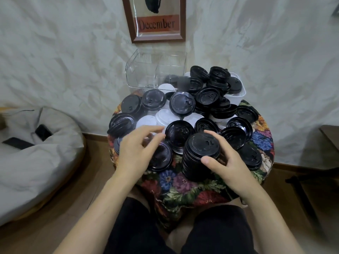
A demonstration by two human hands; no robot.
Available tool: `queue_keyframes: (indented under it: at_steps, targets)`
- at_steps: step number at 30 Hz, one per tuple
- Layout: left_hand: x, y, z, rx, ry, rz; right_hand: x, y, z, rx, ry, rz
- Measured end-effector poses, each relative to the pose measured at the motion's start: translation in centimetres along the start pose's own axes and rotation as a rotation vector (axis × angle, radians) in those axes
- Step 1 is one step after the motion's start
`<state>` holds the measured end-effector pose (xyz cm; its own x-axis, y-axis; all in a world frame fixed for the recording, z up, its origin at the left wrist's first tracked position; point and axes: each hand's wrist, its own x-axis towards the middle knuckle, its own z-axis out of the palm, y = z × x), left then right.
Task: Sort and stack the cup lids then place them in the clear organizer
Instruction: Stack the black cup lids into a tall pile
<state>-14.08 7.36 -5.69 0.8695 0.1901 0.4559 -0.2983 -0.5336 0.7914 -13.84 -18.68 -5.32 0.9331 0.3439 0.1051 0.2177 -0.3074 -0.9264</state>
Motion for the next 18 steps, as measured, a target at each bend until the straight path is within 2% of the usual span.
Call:
queue_keyframes:
  at_steps: [3,6,12,18]
  targets:
    - [1.4,-3.4,-2.5,0.386,0.165,0.129,0.0,0.0,0.1,0.009,0.009,-0.005]
    - [2.5,-6.2,-4.2,0.549,0.156,0.078,0.1,-0.1,0.1,0.022,0.014,-0.003]
    - [2.7,-7.4,-4.4,0.560,0.054,-0.118,0.2,-0.4,0.2,0.023,0.016,0.003]
    - [2.7,-6.8,-4.2,0.479,0.139,-0.130,0.2,-0.4,0.1,0.026,0.009,0.003]
